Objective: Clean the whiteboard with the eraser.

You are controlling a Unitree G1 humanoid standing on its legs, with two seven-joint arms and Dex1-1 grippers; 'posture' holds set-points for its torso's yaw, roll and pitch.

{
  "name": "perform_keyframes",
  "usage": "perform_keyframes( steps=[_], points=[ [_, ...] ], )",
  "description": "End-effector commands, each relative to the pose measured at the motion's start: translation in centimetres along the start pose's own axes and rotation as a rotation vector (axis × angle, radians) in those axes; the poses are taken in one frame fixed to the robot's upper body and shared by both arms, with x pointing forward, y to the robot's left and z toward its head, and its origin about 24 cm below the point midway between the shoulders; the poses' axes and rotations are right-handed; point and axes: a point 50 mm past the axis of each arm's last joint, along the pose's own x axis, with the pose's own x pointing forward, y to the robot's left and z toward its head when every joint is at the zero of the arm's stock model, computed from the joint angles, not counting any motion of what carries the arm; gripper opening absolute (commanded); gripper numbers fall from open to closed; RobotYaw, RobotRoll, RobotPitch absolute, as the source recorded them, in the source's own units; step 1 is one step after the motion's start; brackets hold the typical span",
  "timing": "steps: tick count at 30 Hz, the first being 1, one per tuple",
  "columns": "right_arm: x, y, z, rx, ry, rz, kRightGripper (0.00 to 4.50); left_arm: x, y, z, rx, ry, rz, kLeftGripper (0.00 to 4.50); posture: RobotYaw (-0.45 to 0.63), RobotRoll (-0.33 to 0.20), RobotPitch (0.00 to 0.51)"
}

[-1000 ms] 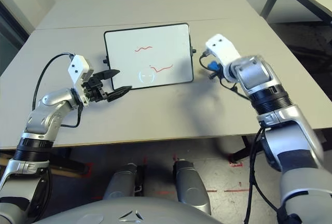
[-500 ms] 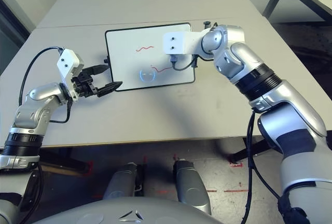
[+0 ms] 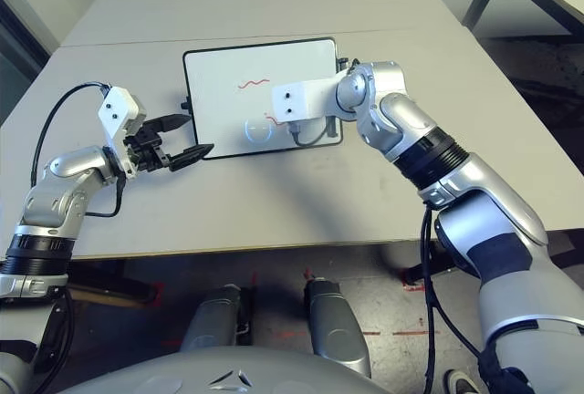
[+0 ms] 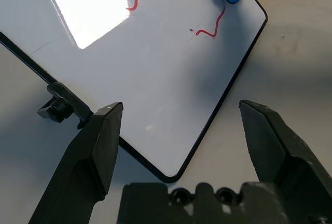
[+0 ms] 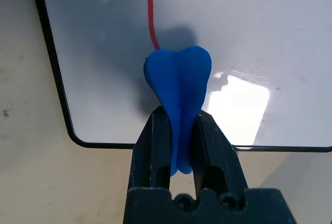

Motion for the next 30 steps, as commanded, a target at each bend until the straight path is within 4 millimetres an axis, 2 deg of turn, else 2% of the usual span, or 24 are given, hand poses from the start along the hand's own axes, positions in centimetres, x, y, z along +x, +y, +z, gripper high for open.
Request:
perform_keyframes(
  steps=[1, 10, 30],
  points=[
    [0.5, 0.3, -0.2, -0.002, 0.015, -0.008, 0.38, -0.3, 0.3, 0.2, 0.022, 0.01, 0.015, 4.5, -0.09, 0.0, 0.113],
    [1.5, 0.8, 0.2, -0.002, 0.02, -0.021, 0.38, -0.2, 0.3, 0.2, 0.022, 0.01, 0.018, 4.5, -0.09, 0.0, 0.105],
    [1.6, 0.3, 5.8, -0.073, -0.076, -0.035, 0.38, -0.1, 0.3, -0.1, 0.014, 0.0, 0.036, 4.5, -0.07, 0.0, 0.099]
  ],
)
